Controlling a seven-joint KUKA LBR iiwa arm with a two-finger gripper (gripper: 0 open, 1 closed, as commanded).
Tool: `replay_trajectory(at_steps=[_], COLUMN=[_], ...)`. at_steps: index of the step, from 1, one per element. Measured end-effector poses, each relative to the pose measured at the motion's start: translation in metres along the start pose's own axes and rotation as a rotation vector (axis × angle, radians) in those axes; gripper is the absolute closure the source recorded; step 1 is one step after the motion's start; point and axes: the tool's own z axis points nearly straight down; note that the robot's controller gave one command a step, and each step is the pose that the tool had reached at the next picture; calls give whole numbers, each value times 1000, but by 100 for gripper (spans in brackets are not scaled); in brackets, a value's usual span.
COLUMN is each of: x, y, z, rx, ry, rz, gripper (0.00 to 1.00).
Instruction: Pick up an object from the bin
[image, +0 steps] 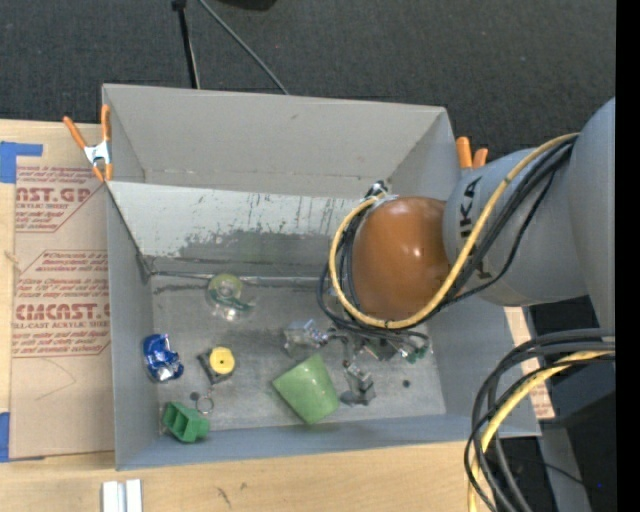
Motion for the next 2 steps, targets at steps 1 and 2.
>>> replay_trajectory(at_steps=[1,2], x=[26,26], y=[20,20], z=[21,20], rx=[0,1], ry=[0,-1], rz=[-407,-406], gripper=[0,100])
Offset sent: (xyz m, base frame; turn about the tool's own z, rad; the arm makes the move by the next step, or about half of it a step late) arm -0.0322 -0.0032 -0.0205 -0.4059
